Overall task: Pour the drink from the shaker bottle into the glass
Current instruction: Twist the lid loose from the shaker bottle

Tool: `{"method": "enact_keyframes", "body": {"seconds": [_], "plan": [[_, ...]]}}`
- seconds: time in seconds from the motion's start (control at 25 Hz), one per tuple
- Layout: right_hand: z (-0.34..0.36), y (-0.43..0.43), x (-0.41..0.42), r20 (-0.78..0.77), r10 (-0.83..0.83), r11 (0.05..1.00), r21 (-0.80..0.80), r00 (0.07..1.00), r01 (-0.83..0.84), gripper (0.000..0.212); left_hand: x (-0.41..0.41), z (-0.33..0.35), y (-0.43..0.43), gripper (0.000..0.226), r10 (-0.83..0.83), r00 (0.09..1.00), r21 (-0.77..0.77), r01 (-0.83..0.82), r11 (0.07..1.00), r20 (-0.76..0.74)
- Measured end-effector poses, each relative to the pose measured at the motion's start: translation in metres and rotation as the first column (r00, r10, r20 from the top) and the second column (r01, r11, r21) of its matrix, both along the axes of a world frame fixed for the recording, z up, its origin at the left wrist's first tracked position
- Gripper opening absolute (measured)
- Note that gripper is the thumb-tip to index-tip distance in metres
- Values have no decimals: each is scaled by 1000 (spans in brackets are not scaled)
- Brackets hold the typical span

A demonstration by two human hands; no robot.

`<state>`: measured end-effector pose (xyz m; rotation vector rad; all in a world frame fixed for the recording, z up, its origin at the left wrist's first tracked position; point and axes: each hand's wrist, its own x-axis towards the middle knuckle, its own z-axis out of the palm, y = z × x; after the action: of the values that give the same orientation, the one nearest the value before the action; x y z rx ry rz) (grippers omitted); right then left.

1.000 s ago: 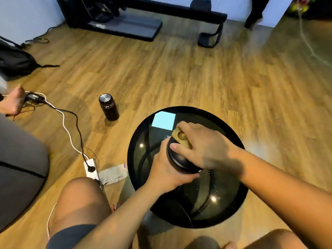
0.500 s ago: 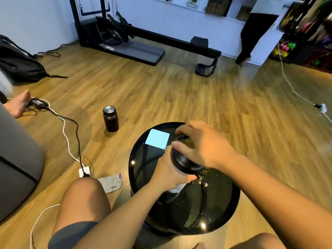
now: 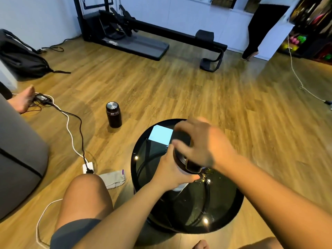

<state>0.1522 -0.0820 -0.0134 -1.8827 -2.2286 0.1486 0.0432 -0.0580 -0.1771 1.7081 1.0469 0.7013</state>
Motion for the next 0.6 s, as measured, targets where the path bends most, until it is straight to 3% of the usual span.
{"method": "enact_keyframes", "body": {"seconds": [0.04, 0.12, 0.2, 0.32, 0.36, 0.44, 0.48, 0.56, 0.6], "plan": [[-2, 6, 8, 192, -155, 985, -46, 969, 167, 53, 0, 2, 0, 106, 9, 1000, 5, -9, 1000, -19], [-9, 10, 14, 309, -259, 920, -209, 915, 331, 52, -1, 2, 1, 102, 8, 1000, 6, -8, 1000, -22], [-12, 8, 7, 219, -139, 940, -280, 966, 198, 44, -2, 1, 1, 102, -1, 1000, 11, 2, 1000, -23], [-10, -1, -7, 4, 196, 951, -247, 981, -189, 29, 0, 2, -1, 82, -44, 997, 36, 46, 998, -55], [-7, -2, -8, -107, 229, 940, -233, 967, -249, 25, 0, 2, -1, 78, -58, 997, 64, 61, 996, -41], [-5, 3, -2, -196, 114, 976, -162, 974, -147, 37, -1, 1, 0, 90, -42, 999, 70, 43, 997, -19], [-7, 6, 3, -65, 9, 994, -108, 998, -16, 48, -1, 1, 1, 98, -23, 1000, 52, 24, 998, -15], [-12, 12, 12, 280, -217, 956, -134, 935, 262, 58, -2, 1, 2, 104, -14, 1000, 26, 14, 1000, -8], [-14, 12, 13, 317, -243, 936, -171, 917, 307, 55, -3, 0, 2, 103, -15, 1000, 32, 16, 999, -14]]}}
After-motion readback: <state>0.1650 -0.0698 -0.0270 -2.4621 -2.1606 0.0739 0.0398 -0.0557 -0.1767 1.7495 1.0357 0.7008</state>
